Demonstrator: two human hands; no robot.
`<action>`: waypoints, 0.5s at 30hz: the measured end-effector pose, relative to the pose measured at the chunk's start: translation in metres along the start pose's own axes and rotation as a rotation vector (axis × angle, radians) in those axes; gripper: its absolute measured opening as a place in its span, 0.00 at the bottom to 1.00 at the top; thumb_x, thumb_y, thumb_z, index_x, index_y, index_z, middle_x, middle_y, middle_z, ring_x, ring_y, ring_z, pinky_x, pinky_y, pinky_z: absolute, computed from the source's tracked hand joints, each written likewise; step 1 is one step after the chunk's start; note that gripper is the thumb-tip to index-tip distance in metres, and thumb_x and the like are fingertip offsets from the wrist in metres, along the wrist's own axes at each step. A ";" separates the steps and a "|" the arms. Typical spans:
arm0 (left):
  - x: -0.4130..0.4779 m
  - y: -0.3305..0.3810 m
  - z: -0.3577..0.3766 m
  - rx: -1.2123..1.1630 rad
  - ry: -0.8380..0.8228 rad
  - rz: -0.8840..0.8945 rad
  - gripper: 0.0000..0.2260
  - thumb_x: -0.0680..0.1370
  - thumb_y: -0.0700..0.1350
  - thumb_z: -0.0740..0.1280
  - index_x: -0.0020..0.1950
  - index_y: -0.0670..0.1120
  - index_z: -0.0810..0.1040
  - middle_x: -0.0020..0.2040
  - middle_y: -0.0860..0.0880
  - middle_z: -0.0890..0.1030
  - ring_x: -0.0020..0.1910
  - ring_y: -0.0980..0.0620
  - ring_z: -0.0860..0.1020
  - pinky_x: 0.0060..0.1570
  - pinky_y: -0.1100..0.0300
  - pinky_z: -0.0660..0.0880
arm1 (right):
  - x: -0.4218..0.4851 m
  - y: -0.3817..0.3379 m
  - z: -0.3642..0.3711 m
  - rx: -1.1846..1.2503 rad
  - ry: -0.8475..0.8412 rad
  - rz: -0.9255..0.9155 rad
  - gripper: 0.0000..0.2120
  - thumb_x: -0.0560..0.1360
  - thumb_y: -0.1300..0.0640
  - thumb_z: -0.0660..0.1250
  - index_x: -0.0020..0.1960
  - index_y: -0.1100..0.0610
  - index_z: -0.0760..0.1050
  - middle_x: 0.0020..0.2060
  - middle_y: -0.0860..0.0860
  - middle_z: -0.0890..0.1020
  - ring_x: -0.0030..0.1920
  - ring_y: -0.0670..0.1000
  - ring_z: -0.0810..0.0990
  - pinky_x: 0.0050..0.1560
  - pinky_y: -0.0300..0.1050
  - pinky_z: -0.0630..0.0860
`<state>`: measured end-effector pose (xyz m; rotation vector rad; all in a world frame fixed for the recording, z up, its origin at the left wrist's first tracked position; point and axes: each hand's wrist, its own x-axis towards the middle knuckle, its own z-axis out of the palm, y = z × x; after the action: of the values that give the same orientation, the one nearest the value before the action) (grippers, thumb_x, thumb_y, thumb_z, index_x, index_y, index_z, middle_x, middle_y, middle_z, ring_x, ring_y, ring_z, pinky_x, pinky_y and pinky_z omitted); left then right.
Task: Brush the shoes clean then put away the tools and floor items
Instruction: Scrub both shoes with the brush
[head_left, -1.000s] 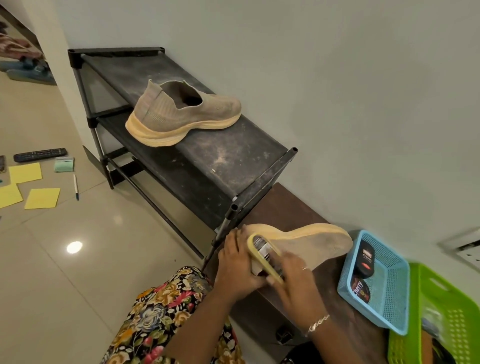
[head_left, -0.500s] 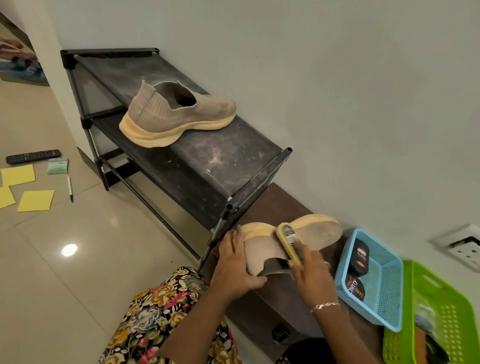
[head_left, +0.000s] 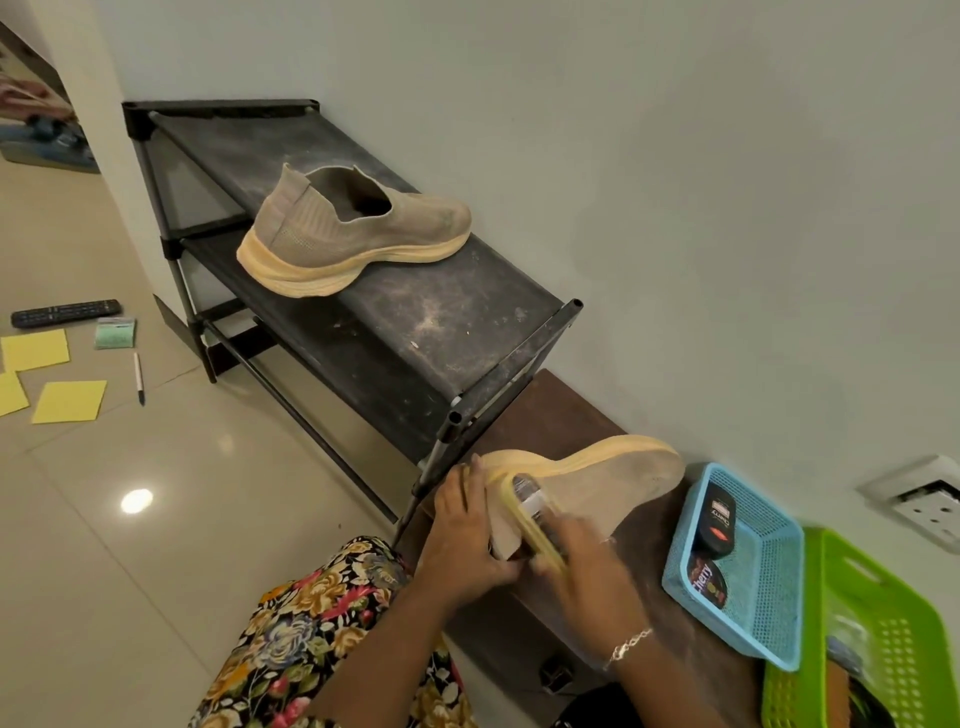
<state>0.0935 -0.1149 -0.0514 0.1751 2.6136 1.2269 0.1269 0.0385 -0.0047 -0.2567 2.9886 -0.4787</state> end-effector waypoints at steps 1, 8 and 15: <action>0.000 -0.001 0.000 -0.026 0.005 0.005 0.54 0.67 0.57 0.72 0.72 0.50 0.31 0.75 0.43 0.43 0.74 0.45 0.45 0.71 0.54 0.50 | -0.008 -0.004 0.007 -0.018 -0.066 -0.100 0.24 0.75 0.40 0.52 0.68 0.46 0.62 0.57 0.48 0.71 0.52 0.49 0.74 0.46 0.37 0.68; 0.003 0.000 -0.001 0.037 0.004 -0.006 0.54 0.67 0.59 0.71 0.74 0.46 0.34 0.75 0.43 0.46 0.73 0.44 0.49 0.71 0.54 0.52 | 0.014 0.017 -0.007 -0.007 0.064 0.133 0.21 0.78 0.47 0.58 0.70 0.47 0.61 0.59 0.51 0.72 0.54 0.53 0.74 0.49 0.43 0.71; 0.000 0.001 0.002 0.039 0.046 0.015 0.50 0.69 0.59 0.69 0.75 0.47 0.36 0.75 0.43 0.46 0.74 0.46 0.48 0.71 0.56 0.50 | 0.020 0.032 -0.013 -0.030 0.095 0.195 0.20 0.78 0.48 0.57 0.69 0.48 0.62 0.57 0.53 0.72 0.54 0.55 0.75 0.47 0.46 0.73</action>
<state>0.0944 -0.1131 -0.0520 0.1762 2.6817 1.1989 0.1013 0.0683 -0.0042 0.0567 3.0722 -0.4361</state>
